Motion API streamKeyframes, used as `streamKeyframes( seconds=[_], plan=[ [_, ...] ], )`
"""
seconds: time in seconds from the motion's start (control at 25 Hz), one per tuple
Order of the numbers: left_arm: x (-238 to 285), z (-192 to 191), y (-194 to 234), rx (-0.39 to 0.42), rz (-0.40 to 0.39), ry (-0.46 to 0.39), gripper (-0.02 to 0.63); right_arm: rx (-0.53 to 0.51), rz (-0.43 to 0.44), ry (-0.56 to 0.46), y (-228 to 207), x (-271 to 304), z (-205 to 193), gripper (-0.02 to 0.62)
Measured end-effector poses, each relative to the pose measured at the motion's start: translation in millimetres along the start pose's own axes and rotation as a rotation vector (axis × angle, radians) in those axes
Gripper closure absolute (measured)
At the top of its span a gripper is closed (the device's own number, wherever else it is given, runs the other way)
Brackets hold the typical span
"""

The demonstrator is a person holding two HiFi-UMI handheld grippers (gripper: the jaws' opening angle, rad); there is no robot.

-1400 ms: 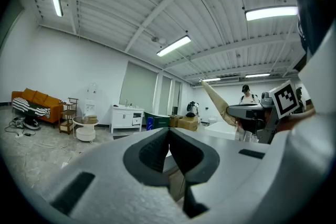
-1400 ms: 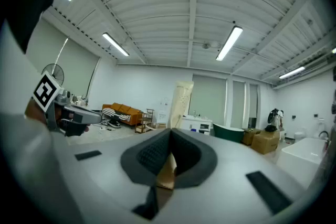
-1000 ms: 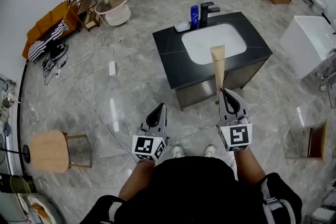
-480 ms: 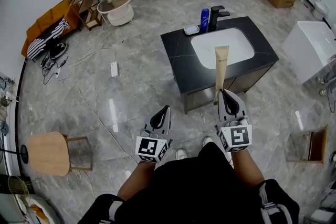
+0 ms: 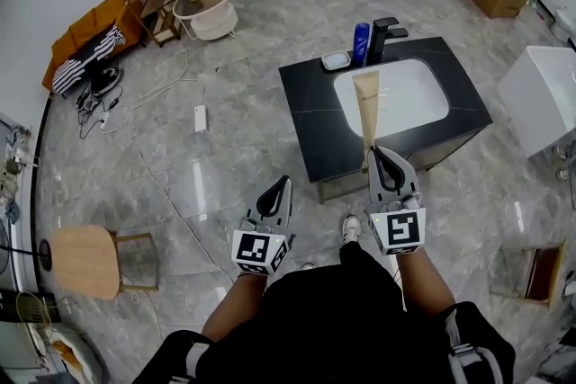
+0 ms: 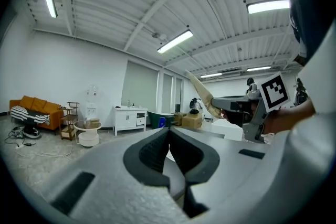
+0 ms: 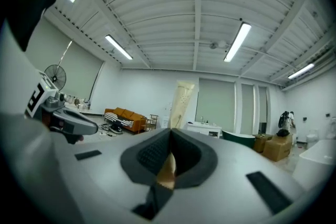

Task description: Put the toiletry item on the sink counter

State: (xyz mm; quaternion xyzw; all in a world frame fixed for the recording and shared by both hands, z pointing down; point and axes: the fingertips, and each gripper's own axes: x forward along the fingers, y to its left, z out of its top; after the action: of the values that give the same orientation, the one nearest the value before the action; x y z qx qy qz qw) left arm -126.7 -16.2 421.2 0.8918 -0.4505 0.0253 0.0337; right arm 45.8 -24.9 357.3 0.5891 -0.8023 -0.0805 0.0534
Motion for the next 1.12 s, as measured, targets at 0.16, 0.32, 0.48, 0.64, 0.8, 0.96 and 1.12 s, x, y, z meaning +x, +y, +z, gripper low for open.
streamKeyframes(
  seconds=[0.16, 0.32, 0.48, 0.64, 0.8, 0.96, 1.12],
  plan=[
    [34, 3, 11, -0.005, 0.049, 0.011, 0.595, -0.016, 0.05, 0.0, -19, 35, -6, 0.588],
    [63, -1, 19, -0.008, 0.103, 0.031, 0.595, -0.001, 0.092, -0.002, -43, 64, -18, 0.588],
    [87, -3, 25, -0.011, 0.164, 0.039, 0.595, 0.02, 0.144, 0.052, -63, 84, -36, 0.588],
    [109, -4, 32, -0.004, 0.208, 0.044, 0.595, 0.031, 0.191, 0.044, -76, 104, -47, 0.588],
    [116, -16, 36, -0.012, 0.243, 0.07, 0.595, 0.053, 0.225, 0.076, -82, 116, -66, 0.588],
    [119, -24, 48, -0.024, 0.272, 0.081, 0.595, 0.058, 0.24, 0.123, -80, 132, -81, 0.588],
    [121, -31, 60, -0.037, 0.274, 0.098, 0.595, 0.062, 0.237, 0.182, -75, 147, -101, 0.588]
  ],
)
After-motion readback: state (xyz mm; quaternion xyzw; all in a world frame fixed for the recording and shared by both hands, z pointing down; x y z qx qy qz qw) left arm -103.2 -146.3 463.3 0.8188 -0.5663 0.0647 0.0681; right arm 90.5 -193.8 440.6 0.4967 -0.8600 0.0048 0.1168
